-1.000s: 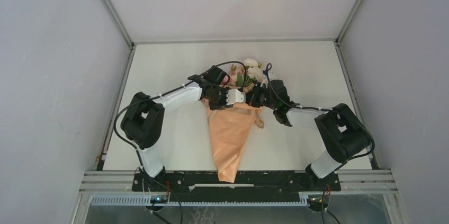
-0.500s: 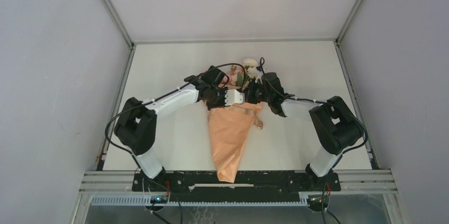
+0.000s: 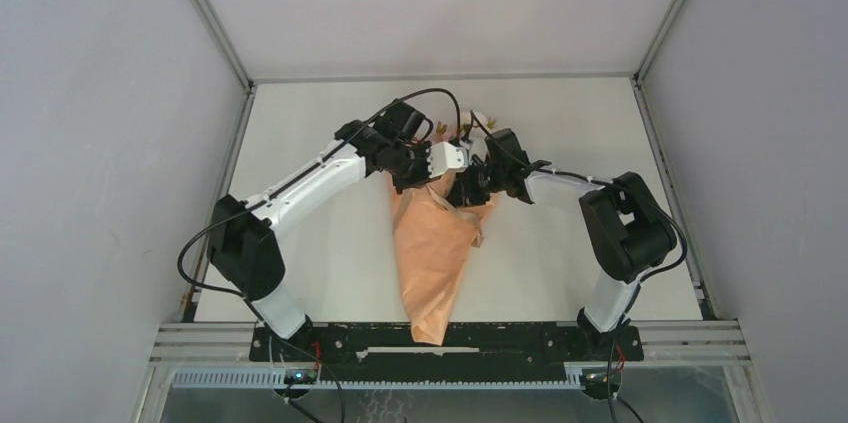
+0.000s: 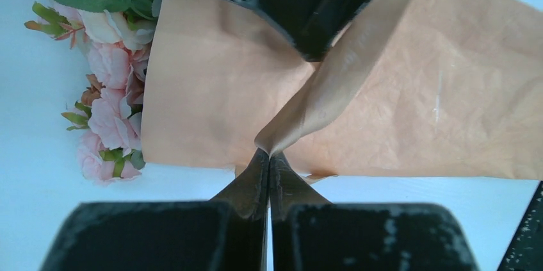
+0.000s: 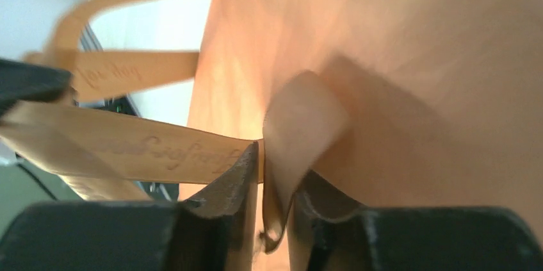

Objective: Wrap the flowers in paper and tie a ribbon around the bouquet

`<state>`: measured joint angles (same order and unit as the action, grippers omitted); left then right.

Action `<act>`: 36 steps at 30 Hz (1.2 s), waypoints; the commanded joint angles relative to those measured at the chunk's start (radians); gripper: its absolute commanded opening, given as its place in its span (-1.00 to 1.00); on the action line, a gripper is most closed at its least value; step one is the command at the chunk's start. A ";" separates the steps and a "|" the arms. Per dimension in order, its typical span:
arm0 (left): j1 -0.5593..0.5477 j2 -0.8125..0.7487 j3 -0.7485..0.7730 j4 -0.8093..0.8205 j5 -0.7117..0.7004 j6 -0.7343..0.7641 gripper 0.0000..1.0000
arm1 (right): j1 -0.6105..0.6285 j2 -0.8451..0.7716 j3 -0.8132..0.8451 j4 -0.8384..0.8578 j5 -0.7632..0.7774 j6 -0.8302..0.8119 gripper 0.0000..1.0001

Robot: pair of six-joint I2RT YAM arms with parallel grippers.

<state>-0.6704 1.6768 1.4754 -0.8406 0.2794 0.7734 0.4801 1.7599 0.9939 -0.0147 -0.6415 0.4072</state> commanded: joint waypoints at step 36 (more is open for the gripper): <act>-0.001 0.015 -0.028 0.089 0.076 -0.210 -1.00 | 0.213 -0.744 -0.590 0.434 0.471 0.177 0.09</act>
<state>-0.6704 1.6890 1.4605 -0.7822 0.3439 0.5922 0.5972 0.9653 0.4217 0.1127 -0.2974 0.4831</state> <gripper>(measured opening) 0.005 0.527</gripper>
